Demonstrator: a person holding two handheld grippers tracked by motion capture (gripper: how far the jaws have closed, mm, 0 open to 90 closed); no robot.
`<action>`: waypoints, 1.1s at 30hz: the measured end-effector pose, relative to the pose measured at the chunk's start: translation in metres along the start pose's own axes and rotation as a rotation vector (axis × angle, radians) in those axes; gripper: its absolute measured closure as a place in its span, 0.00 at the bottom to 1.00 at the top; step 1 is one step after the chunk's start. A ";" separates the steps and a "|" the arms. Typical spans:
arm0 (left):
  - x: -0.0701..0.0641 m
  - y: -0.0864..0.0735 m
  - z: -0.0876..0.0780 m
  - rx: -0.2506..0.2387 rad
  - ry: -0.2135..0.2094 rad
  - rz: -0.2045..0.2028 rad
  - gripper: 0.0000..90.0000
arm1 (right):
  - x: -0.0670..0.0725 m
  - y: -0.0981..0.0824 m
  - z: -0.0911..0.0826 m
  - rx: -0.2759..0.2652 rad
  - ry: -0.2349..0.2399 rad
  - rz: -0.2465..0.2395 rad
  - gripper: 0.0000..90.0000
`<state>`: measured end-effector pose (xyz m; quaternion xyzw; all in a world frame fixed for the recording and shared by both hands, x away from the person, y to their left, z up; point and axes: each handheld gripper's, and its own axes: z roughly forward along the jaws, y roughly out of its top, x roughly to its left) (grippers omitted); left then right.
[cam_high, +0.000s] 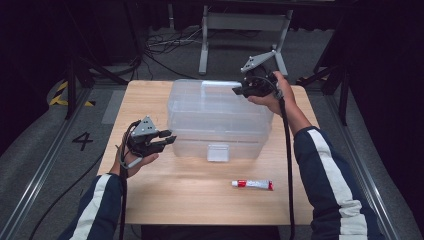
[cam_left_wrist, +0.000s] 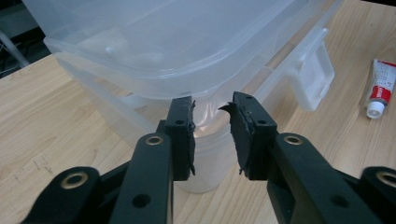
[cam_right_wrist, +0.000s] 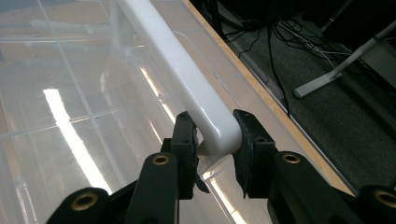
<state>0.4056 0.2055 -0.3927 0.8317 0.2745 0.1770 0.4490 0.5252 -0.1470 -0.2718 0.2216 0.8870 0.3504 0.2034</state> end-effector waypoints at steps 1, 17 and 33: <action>0.000 0.000 0.001 0.000 0.002 0.000 0.80 | 0.000 0.000 0.000 0.002 -0.002 0.003 0.80; 0.005 0.001 0.002 -0.025 0.028 -0.037 0.95 | 0.001 0.005 0.000 0.027 -0.023 -0.005 0.79; 0.006 0.002 0.004 -0.025 0.063 -0.030 1.00 | 0.002 0.004 0.000 0.023 -0.040 -0.014 0.79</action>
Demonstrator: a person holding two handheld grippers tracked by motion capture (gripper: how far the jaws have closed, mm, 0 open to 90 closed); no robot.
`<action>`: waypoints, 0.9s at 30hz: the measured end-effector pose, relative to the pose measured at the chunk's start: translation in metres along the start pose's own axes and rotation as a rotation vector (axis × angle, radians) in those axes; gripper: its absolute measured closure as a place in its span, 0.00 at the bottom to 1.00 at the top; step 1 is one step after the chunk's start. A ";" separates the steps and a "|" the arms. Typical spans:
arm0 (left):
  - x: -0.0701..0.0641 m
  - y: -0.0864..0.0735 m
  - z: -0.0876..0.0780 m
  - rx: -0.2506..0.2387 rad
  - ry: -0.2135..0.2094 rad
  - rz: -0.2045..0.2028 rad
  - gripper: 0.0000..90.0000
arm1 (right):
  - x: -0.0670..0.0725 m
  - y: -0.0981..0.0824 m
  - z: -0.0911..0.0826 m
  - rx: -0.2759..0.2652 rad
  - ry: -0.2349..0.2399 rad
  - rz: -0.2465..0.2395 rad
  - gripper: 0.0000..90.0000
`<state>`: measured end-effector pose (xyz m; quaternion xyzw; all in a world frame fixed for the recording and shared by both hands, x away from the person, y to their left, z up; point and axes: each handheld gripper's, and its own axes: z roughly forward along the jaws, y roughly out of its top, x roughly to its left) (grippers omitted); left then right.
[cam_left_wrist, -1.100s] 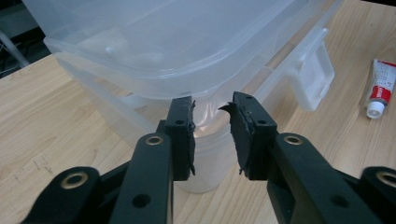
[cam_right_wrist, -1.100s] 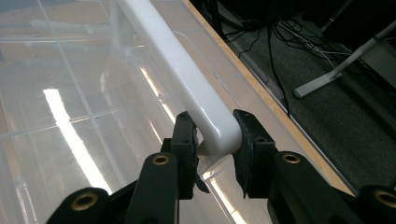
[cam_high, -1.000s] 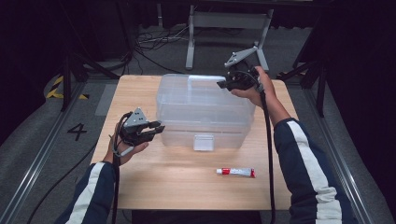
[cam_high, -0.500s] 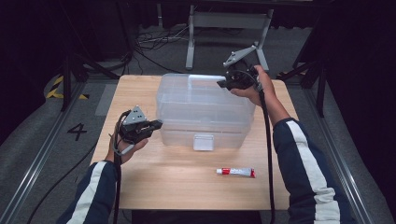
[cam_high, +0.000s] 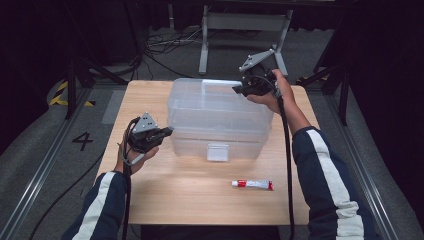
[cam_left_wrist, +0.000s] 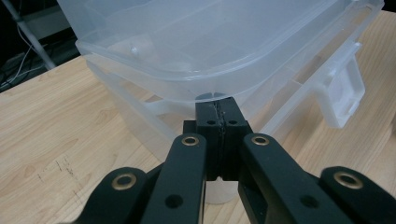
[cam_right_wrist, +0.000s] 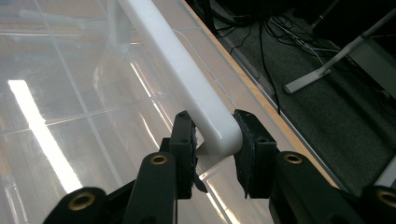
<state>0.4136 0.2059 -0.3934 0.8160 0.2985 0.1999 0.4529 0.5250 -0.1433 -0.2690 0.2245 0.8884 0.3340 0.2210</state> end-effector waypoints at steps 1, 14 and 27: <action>0.000 0.000 0.000 0.004 -0.001 0.000 1.00 | 0.001 0.000 0.000 -0.001 -0.002 -0.003 0.78; 0.000 0.000 0.001 0.008 -0.003 0.019 1.00 | 0.000 -0.020 -0.027 -0.072 -0.059 -0.010 0.71; 0.000 0.000 0.001 0.021 -0.002 0.029 1.00 | -0.012 -0.073 -0.069 -0.154 -0.112 0.045 0.64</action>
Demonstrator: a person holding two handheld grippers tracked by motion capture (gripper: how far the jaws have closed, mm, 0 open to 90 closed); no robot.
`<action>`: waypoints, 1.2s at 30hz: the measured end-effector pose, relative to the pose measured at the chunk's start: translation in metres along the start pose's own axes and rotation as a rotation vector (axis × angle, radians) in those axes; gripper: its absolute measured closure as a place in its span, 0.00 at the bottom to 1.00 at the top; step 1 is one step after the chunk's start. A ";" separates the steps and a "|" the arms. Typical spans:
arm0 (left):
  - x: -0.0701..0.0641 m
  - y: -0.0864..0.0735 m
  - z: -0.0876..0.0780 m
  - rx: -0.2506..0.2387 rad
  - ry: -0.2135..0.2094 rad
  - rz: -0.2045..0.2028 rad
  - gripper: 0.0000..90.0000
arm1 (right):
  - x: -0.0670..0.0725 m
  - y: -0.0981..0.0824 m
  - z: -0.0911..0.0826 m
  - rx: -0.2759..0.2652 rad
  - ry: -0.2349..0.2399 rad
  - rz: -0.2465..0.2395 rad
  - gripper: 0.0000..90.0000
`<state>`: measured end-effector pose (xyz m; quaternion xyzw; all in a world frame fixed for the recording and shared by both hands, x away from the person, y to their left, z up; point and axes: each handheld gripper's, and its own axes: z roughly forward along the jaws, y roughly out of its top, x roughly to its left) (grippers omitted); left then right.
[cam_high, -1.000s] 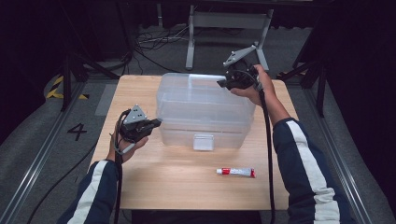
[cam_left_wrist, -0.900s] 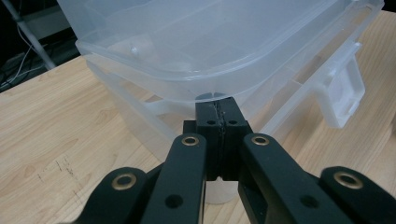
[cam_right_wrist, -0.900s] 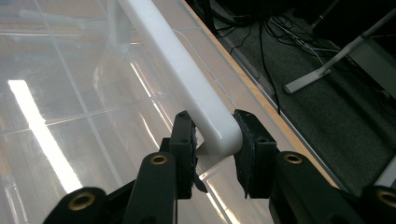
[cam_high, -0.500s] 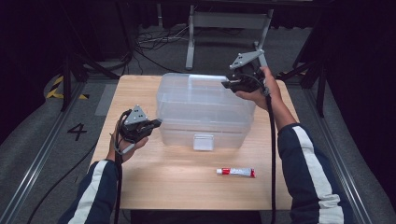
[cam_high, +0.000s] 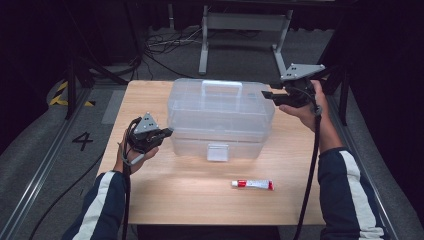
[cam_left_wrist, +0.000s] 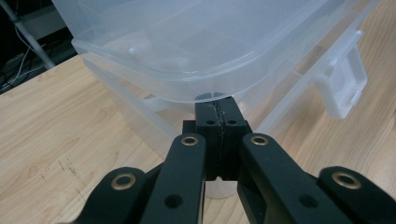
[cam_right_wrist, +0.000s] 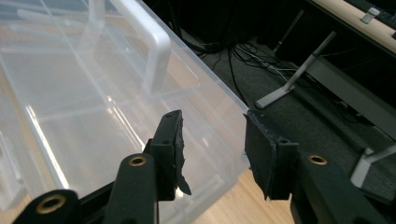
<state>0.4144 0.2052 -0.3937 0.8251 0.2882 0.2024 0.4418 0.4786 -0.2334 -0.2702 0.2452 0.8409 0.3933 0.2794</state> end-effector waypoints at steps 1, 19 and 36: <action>0.000 0.000 0.000 0.002 0.001 -0.002 1.00 | 0.000 -0.003 -0.002 -0.004 -0.001 0.001 0.63; 0.001 0.001 0.000 0.015 -0.002 0.010 1.00 | 0.004 -0.064 -0.017 -0.015 -0.034 0.036 0.56; 0.001 0.002 0.000 0.013 -0.005 0.005 1.00 | 0.025 -0.108 0.001 -0.021 0.017 0.014 0.48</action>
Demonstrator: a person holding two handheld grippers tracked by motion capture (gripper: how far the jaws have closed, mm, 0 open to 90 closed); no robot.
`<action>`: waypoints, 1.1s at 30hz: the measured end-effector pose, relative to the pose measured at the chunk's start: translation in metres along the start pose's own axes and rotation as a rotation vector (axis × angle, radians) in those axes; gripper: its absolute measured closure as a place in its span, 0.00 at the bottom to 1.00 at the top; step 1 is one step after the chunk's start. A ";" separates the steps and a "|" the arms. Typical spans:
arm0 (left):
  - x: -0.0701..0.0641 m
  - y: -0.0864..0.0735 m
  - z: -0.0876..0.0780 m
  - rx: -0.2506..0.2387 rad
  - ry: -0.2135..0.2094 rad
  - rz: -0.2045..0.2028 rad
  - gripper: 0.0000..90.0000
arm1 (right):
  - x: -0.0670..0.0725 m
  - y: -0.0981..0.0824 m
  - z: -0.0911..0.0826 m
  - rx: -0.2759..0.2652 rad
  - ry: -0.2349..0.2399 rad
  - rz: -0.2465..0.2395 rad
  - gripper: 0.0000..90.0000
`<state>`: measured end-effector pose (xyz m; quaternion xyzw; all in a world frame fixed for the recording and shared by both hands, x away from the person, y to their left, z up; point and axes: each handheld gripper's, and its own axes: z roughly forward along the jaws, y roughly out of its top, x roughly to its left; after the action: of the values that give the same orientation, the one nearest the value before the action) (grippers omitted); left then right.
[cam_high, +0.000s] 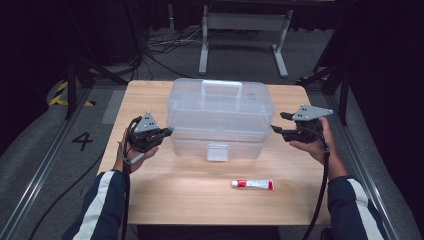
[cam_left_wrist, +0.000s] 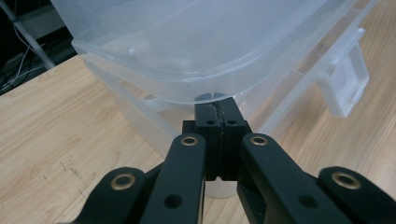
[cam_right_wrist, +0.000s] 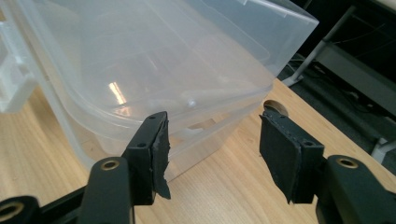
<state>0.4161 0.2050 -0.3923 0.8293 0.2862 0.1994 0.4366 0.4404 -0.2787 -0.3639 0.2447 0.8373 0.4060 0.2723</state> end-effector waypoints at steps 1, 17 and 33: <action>0.000 0.000 0.000 0.000 0.001 0.001 1.00 | 0.000 -0.001 0.000 -0.006 0.005 0.003 0.49; 0.000 0.001 -0.001 -0.003 -0.006 0.005 1.00 | 0.006 -0.014 0.010 0.006 0.017 -0.005 0.47; -0.012 0.002 -0.006 0.003 -0.029 0.042 0.87 | 0.008 -0.012 0.007 -0.161 -0.016 0.020 0.59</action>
<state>0.4040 0.2002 -0.3881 0.8386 0.2628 0.1962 0.4350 0.4363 -0.2766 -0.3794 0.2337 0.7972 0.4728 0.2937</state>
